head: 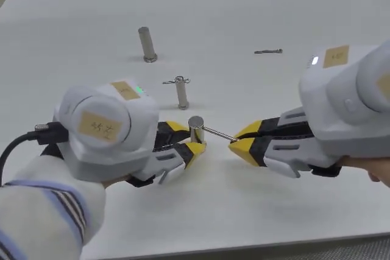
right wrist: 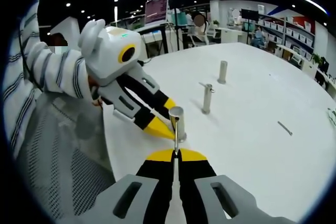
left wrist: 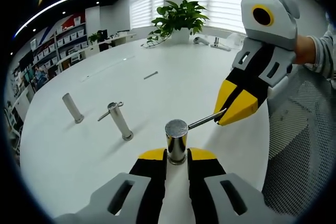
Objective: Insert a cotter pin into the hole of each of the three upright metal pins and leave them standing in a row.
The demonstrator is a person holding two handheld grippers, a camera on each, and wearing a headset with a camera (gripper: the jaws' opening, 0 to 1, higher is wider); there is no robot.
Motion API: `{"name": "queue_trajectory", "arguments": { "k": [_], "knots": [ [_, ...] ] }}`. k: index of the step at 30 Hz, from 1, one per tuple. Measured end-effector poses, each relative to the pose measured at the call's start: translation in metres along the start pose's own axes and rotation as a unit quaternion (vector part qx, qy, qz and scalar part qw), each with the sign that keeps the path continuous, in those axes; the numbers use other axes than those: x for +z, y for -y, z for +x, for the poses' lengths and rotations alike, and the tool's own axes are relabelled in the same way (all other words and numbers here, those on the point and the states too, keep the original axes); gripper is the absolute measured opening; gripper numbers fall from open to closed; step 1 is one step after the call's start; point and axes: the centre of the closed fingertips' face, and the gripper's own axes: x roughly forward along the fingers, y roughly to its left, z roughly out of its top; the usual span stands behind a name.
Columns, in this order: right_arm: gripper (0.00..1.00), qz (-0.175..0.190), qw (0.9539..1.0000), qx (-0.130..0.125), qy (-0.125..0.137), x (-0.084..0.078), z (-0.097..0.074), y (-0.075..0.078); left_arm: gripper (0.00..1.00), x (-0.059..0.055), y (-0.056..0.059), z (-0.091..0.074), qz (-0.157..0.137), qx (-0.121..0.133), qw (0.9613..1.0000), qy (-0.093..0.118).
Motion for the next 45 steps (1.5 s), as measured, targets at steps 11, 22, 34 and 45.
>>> {"name": "queue_trajectory", "arguments": {
  "k": [11, 22, 34, 45],
  "knots": [
    [0.03, -0.004, 0.9999, 0.010, 0.001, 0.004, 0.001, 0.000, 0.14, 0.002, 0.001, -0.002, 0.003, -0.002, 1.0000, 0.003],
    [0.03, -0.040, 0.9985, 0.034, -0.016, 0.004, 0.002, 0.004, 0.13, 0.002, 0.004, -0.004, -0.002, -0.001, 1.0000, 0.002],
    [0.03, -0.101, 0.9895, 0.096, -0.037, 0.003, 0.001, 0.005, 0.13, 0.006, 0.004, -0.005, 0.023, -0.015, 0.9994, 0.019],
    [0.04, -0.116, 0.9866, 0.105, -0.046, 0.008, 0.001, 0.005, 0.16, 0.007, 0.005, 0.005, 0.053, -0.050, 0.9970, 0.024]
  ]
}}
